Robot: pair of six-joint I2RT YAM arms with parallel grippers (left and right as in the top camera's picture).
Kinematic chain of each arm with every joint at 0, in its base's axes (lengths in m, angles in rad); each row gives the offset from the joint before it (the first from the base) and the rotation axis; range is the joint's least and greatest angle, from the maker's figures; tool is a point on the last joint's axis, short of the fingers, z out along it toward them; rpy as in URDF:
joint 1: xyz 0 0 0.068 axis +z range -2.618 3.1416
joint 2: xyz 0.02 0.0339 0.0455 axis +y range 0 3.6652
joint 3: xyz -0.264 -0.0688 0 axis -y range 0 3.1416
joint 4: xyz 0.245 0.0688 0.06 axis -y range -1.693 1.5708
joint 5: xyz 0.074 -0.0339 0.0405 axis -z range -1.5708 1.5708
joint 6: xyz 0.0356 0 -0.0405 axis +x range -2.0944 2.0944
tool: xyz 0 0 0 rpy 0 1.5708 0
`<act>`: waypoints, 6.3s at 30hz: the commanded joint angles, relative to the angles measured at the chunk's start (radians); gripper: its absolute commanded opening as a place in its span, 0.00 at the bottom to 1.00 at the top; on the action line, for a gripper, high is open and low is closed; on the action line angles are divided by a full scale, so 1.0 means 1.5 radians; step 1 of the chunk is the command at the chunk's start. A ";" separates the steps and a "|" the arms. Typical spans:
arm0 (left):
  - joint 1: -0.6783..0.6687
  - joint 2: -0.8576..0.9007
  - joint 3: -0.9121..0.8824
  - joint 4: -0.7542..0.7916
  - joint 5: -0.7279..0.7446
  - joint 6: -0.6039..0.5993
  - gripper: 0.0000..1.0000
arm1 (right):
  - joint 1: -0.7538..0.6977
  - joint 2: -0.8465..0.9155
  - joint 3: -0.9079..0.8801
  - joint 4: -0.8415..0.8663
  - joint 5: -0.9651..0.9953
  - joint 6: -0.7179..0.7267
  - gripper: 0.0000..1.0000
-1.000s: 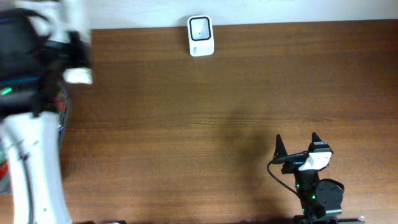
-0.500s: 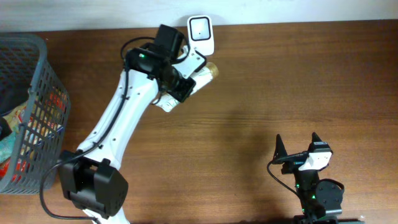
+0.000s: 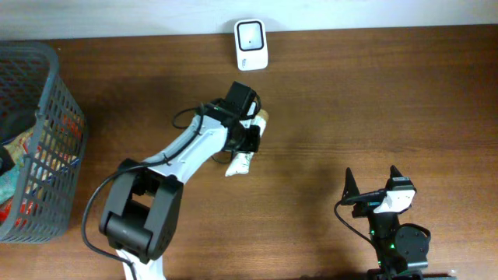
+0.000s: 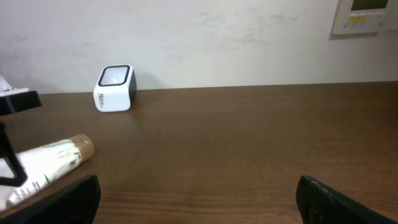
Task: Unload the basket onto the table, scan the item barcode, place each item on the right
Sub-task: 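Carry the white tube with the left gripper and place it mid-table, then grasp the yellow snack bag in the basket and drop it beside the tube, then pick the green tissue pack from the basket and place it right of the tube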
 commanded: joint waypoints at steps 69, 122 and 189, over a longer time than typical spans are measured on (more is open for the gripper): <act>0.254 -0.071 0.484 -0.458 -0.088 0.137 0.00 | -0.004 -0.005 -0.005 -0.001 -0.001 -0.005 0.99; 0.849 0.064 0.149 0.013 -0.279 0.472 0.91 | -0.004 -0.005 -0.005 -0.001 -0.001 -0.005 0.99; -0.086 -0.003 0.256 0.011 -0.099 0.049 0.99 | -0.004 -0.005 -0.005 -0.001 -0.001 -0.005 0.99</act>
